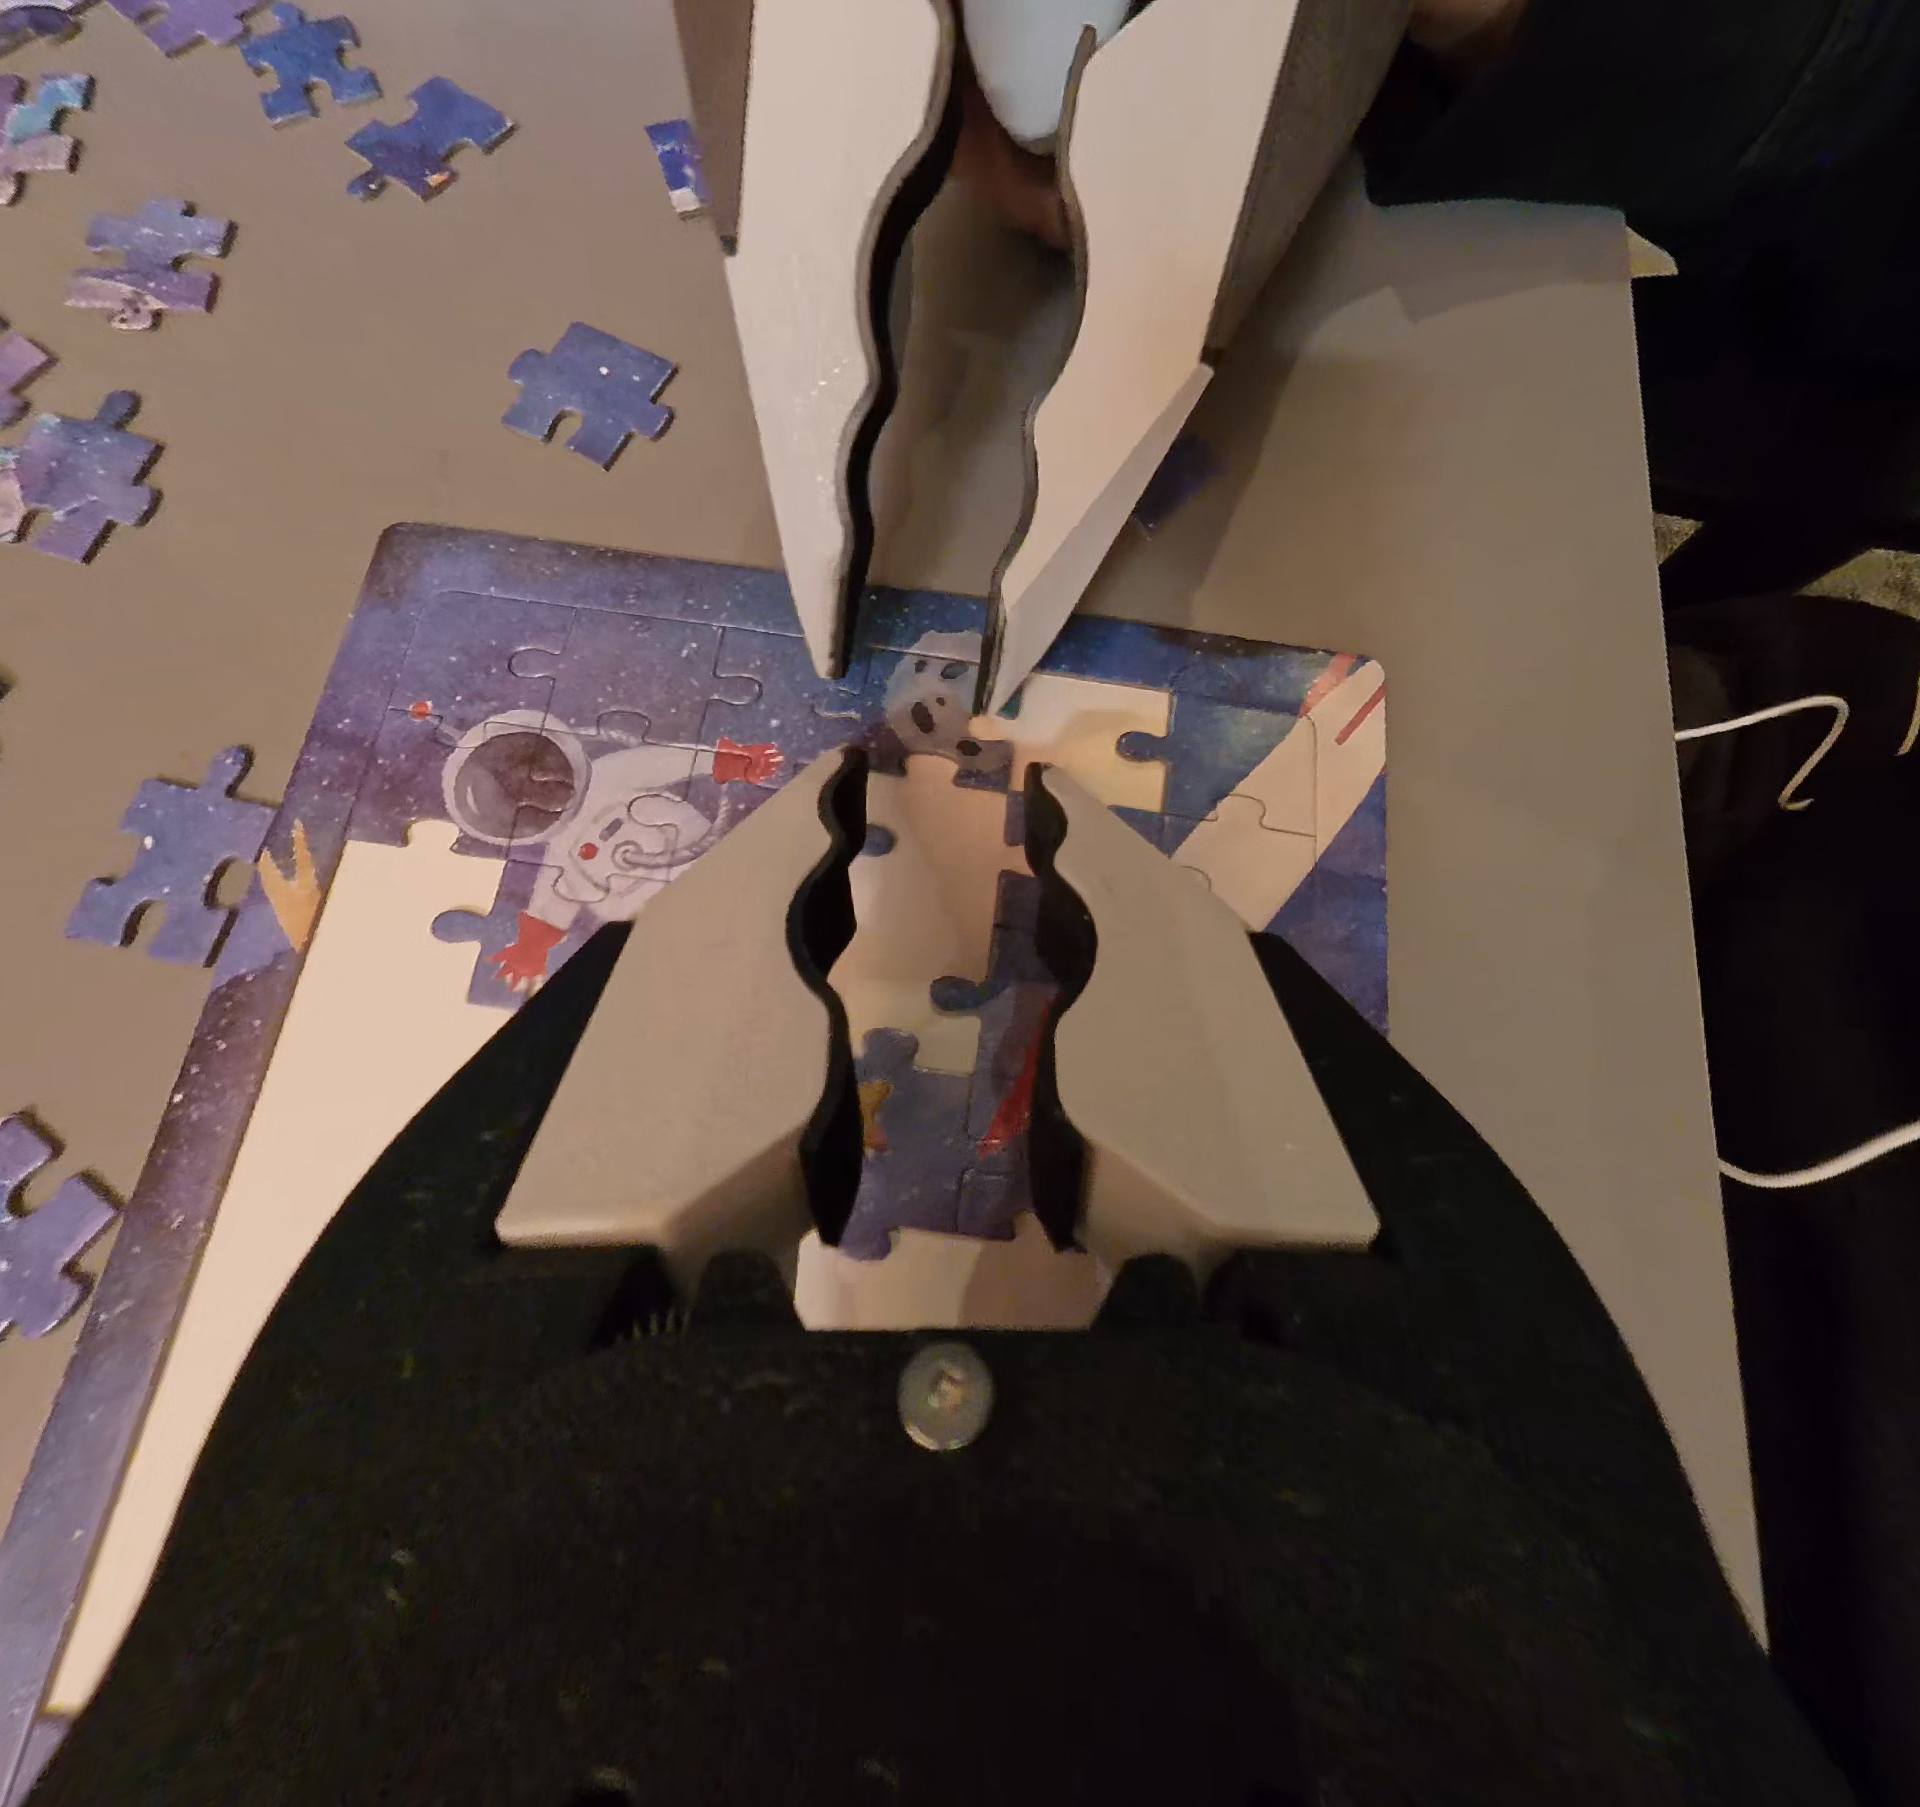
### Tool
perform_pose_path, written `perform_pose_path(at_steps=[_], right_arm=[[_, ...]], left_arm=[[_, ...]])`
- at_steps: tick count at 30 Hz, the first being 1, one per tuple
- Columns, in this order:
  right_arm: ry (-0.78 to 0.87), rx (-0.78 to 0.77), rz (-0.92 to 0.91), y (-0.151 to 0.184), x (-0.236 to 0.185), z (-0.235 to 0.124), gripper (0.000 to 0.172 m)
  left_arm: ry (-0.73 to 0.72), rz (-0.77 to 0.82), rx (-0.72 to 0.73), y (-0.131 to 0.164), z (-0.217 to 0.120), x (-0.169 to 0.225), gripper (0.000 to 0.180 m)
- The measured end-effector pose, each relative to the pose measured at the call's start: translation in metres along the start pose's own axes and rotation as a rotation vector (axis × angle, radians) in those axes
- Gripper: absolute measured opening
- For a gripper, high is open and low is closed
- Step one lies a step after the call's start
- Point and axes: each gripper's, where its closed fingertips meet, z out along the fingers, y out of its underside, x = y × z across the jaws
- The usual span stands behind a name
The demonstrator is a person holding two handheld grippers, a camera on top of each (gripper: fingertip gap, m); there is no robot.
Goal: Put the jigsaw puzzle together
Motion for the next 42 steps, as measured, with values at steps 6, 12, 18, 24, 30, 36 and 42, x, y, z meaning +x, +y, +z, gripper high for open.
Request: perform_pose_path(at_steps=[6, 12, 18, 24, 30, 36, 42], right_arm=[[0.012, 0.001, -0.024, -0.003, -0.002, 0.003, 0.017], [-0.002, -0.045, -0.020, 0.004, -0.005, 0.010, 0.015], [0.020, -0.026, -0.026, 0.001, -0.002, 0.006, 0.015], [0.034, -0.025, -0.014, 0.004, 0.002, 0.002, 0.013], [0.011, -0.041, 0.016, 0.010, 0.002, 0.004, 0.008], [0.000, -0.040, 0.060, 0.010, 0.004, 0.005, 0.000], [-0.037, -0.041, 0.177, 0.011, 0.006, 0.004, 0.000]], left_arm=[[-0.044, -0.049, 0.033, -0.002, -0.007, -0.013, 0.017], [-0.049, -0.035, 0.013, 0.001, -0.004, -0.012, 0.013], [-0.042, -0.028, 0.016, 0.001, -0.005, -0.011, 0.014], [-0.034, -0.026, 0.026, 0.000, -0.006, -0.010, 0.014], [0.004, -0.005, 0.034, -0.004, -0.002, 0.001, 0.019], [-0.020, 0.006, -0.036, 0.003, 0.007, 0.000, 0.026], [-0.013, -0.015, -0.039, 0.003, 0.008, 0.001, 0.026]])
